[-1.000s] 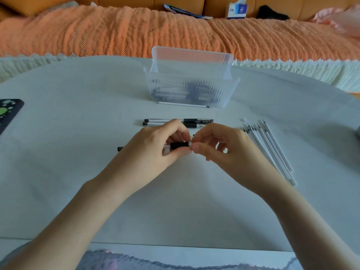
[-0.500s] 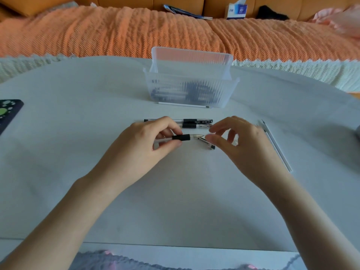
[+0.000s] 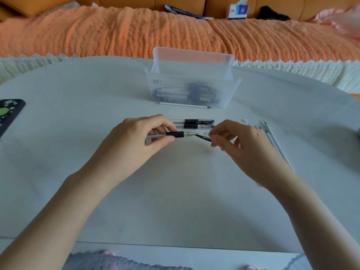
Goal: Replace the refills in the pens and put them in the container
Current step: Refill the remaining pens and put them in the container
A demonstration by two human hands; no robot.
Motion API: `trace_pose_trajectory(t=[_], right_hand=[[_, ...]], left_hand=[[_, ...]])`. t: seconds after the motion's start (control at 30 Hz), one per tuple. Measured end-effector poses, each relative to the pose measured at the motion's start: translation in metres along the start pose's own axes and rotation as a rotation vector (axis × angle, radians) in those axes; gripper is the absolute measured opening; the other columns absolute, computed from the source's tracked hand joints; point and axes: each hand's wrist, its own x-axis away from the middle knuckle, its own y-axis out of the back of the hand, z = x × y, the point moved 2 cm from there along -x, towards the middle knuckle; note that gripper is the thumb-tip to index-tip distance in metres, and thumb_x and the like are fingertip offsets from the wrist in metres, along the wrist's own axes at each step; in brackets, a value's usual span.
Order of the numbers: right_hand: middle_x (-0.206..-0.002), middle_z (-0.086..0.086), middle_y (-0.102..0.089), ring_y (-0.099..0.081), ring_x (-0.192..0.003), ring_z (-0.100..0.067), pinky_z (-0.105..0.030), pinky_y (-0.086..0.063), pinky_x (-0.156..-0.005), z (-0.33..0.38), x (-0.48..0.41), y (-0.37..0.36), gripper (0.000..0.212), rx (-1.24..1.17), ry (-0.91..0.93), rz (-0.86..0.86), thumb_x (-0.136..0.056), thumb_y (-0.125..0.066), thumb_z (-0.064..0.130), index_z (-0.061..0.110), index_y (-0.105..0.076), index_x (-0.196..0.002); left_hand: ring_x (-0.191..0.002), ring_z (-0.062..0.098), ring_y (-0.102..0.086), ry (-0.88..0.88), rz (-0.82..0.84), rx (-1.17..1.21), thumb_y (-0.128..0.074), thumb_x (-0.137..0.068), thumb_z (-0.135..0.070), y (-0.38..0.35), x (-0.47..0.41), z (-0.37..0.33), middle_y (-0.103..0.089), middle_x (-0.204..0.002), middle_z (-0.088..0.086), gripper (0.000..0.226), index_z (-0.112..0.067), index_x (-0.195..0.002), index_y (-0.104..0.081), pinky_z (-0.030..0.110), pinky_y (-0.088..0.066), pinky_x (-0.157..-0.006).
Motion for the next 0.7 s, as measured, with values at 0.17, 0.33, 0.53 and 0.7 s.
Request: trace_pose_trajectory(t=[0.17,0.33,0.53,0.7], right_hand=[[-0.073,0.013,-0.065,-0.054,-0.070,0.003,-0.010,-0.040,-0.064,0.005,0.001,0.002,0.010,-0.081,0.022,0.008,-0.091,-0.057,0.018,0.023,-0.065,-0.090],[-0.072,0.016,-0.063,-0.054,-0.069,0.002,-0.011,-0.039,-0.063,0.012,0.002,0.001,0.010,-0.141,0.049,0.028,-0.089,-0.059,0.016,0.023,-0.066,-0.089],[-0.070,0.009,-0.064,-0.059,-0.064,-0.006,-0.012,-0.043,-0.062,0.016,0.003,-0.008,0.009,-0.226,0.045,0.035,-0.086,-0.062,0.010,0.017,-0.067,-0.085],[-0.069,0.005,-0.065,-0.059,-0.062,-0.007,-0.018,-0.047,-0.060,0.017,0.004,-0.008,0.012,-0.304,0.064,-0.010,-0.086,-0.060,0.004,0.013,-0.067,-0.084]], left_hand=[[-0.079,0.000,-0.061,-0.020,0.005,-0.005,-0.070,-0.080,-0.030,-0.001,0.000,-0.003,-0.067,-0.080,-0.013,0.010,-0.030,-0.089,-0.066,0.031,-0.050,-0.075],[-0.078,-0.003,-0.059,-0.024,0.027,-0.011,-0.069,-0.080,-0.031,-0.005,0.001,-0.005,-0.064,-0.077,-0.016,0.009,-0.032,-0.088,-0.065,0.021,-0.046,-0.069],[-0.071,-0.004,-0.059,-0.047,0.041,0.023,-0.071,-0.080,-0.025,-0.012,0.002,-0.008,-0.066,-0.074,-0.018,0.008,-0.028,-0.086,-0.066,0.031,-0.049,-0.072],[-0.057,0.004,-0.057,-0.055,-0.018,0.123,-0.064,-0.077,-0.030,-0.015,0.005,-0.011,-0.066,-0.073,-0.023,0.009,-0.029,-0.086,-0.063,0.025,-0.048,-0.066]])
